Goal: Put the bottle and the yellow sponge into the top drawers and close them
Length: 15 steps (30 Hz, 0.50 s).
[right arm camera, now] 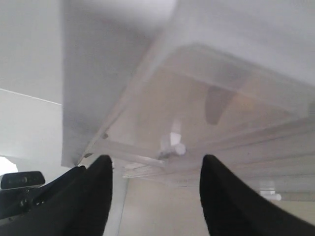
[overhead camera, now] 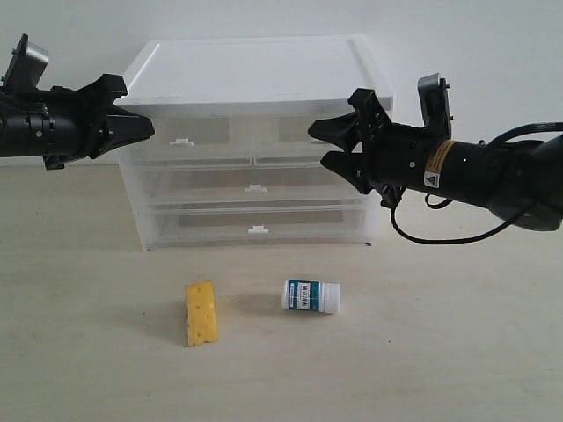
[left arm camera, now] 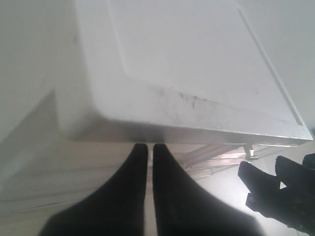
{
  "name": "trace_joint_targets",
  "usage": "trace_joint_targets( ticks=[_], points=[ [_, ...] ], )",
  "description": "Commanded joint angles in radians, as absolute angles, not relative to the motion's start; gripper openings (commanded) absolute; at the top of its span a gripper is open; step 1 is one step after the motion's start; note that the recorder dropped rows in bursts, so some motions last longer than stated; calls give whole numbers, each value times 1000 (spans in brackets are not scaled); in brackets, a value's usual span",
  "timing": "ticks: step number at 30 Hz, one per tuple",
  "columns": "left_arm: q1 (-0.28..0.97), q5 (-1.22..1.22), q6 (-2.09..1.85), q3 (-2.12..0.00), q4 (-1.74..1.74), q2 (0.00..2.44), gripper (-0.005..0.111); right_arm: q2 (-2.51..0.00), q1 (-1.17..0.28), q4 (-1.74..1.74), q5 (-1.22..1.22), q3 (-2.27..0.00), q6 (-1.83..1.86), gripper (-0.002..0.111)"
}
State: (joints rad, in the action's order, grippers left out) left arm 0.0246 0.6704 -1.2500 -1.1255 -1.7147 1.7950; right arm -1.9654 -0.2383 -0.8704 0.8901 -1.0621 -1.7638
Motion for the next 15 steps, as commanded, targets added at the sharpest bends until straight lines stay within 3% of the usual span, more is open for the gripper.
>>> trace_joint_targets(
  ticks=[1, 3, 5, 7, 11, 15],
  points=[
    [24, 652, -1257, -1141, -1744, 1794, 4, -1966, -239, -834, 882, -1070, -1705, 46],
    [24, 652, -1257, -1141, -1744, 1794, 4, -1966, -239, -814, 872, -1070, -1672, 29],
    [24, 652, -1257, -1141, -1744, 1794, 4, -1966, -239, -807, 872, -1070, -1667, 21],
    [24, 652, -1257, -1141, -1744, 1794, 4, -1966, -239, -798, 872, -1070, -1671, 23],
    [24, 652, -1257, -1141, -1744, 1794, 4, -1966, -239, -786, 889, -1070, -1676, 38],
    [24, 652, -1257, -1141, -1744, 1794, 4, -1970, -239, -783, 889, -1070, -1695, 39]
  ],
)
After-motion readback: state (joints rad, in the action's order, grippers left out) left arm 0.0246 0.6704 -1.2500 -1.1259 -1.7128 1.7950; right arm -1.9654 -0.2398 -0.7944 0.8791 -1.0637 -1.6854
